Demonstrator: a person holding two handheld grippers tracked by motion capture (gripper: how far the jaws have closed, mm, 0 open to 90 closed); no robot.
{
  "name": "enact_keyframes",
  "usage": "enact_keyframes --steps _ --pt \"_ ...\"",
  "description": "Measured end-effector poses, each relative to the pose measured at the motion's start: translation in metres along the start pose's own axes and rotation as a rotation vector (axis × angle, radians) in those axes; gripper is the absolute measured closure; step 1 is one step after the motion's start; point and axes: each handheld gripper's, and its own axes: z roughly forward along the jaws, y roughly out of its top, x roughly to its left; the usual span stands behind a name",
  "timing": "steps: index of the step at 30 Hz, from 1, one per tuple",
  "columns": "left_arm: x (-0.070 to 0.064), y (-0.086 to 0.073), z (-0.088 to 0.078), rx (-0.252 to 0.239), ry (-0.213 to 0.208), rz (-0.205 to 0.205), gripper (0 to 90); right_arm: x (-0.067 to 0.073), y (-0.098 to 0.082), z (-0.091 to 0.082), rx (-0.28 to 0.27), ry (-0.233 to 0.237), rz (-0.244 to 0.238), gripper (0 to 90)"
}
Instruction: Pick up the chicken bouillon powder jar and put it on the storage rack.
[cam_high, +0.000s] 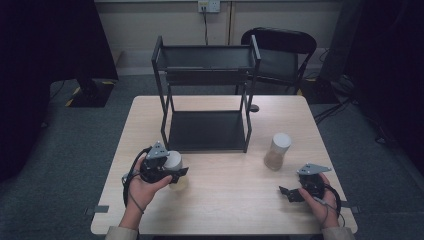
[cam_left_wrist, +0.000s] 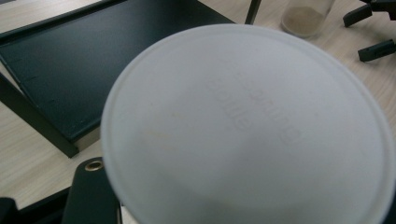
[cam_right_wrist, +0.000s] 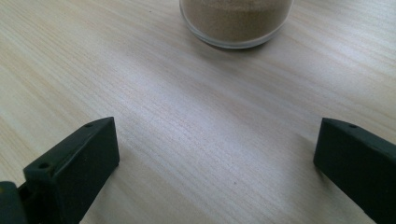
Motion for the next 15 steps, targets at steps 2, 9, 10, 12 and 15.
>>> enact_keyframes --steps 2,9,10,12,15 --pt "0.0 0.004 0.003 0.007 0.005 0.008 34.8 0.0 0.0 0.0 0.0 0.0 0.0 0.0" --pt "0.005 0.015 0.009 -0.003 0.009 0.002 34.7 0.0 0.0 0.0 0.0 0.0 0.0 0.0" --pt "0.005 0.017 0.01 -0.003 0.01 0.001 34.8 0.0 0.0 0.0 0.0 0.0 0.0 0.0" --pt "0.005 0.021 0.012 -0.002 0.017 0.002 34.8 0.0 0.0 0.0 0.0 0.0 0.0 0.0" --pt "0.006 0.028 0.014 0.0 0.016 0.008 34.7 0.0 0.0 0.0 0.0 0.0 0.0 0.0"
